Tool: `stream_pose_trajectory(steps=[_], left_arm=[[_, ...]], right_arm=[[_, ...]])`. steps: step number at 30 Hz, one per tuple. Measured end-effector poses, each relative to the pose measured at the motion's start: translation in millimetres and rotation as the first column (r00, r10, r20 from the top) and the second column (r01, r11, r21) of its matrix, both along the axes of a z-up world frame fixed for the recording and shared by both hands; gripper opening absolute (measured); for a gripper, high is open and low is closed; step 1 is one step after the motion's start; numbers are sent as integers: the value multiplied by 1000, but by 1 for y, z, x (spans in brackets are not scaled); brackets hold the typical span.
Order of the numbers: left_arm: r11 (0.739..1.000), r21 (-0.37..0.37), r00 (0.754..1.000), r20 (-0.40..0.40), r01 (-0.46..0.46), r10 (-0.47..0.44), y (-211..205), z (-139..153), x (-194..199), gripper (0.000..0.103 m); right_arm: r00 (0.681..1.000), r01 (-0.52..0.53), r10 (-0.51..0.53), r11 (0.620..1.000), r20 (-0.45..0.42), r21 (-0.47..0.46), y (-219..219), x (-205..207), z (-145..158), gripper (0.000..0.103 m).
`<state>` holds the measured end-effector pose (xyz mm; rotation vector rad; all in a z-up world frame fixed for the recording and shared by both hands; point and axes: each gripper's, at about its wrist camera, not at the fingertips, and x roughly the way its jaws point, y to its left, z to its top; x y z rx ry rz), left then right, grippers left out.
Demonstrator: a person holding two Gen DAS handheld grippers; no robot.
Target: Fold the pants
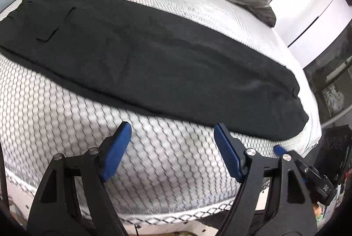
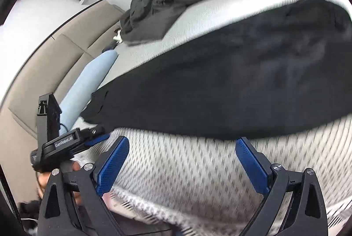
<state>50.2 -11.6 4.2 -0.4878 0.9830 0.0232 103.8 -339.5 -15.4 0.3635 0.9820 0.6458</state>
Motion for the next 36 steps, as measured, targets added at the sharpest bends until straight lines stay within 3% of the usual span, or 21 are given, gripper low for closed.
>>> stream_pose_trajectory(steps=[3,4,6,11,13,15,19,21,23,25,27,29,30,31,32,33,34,36], left_arm=[[999,-24,998,-42,38,-39,-18,-5,-3,75],[999,-27,998,-40,42,-43,-23,-5,-1,75],[999,-38,999,-20,38,-39,-25,-5,4,75],[986,-160,999,-4,-54,54,-6,-20,24,75],[971,-227,997,9,-73,77,0,-20,29,75],[956,-283,996,33,-72,84,3,-18,34,75],[940,-339,999,22,-39,50,-11,-31,45,75],[936,-351,999,36,0,13,-19,-33,45,75],[933,-359,999,42,14,2,-26,-34,46,75],[914,-405,999,43,6,13,-30,-38,46,75],[900,-435,999,36,-12,31,-32,-42,51,75],[886,-463,997,44,-30,57,-38,-46,58,73],[884,-467,997,46,-35,64,-41,-47,62,65],[890,-453,996,45,-51,81,-45,-49,69,46],[898,-435,995,36,-65,89,-48,-52,71,36],[904,-422,995,26,-75,95,-51,-55,75,15],[902,-419,993,17,-101,119,-49,-61,74,8],[872,-476,990,16,-114,138,-42,-70,72,7]], right_arm=[[988,-49,69,988,-136,144,10,2,-24,99],[988,-43,65,987,-142,155,11,6,-26,99],[990,4,23,982,-140,188,23,20,-32,99],[969,243,-224,935,-101,258,27,36,-29,97],[951,306,-305,921,-44,241,32,38,-20,77],[947,315,-322,918,-12,241,43,39,-14,73],[952,305,-291,900,-92,311,53,51,-25,73],[952,307,-292,904,-96,298,60,55,-30,70],[951,310,-303,910,-69,275,62,57,-28,58],[947,321,-312,903,-79,286,63,63,-34,24],[936,352,-337,879,-105,320,55,65,-38,10],[933,359,-336,866,-126,349,50,65,-42,9],[933,359,-338,869,-121,341,50,65,-42,8],[933,360,-342,873,-114,330,51,64,-41,8],[933,360,-344,879,-108,314,53,64,-42,8],[933,361,-344,883,-110,301,51,61,-44,8],[933,361,-341,884,-119,296,51,62,-46,8],[933,360,-333,886,-138,292,44,61,-50,8]])
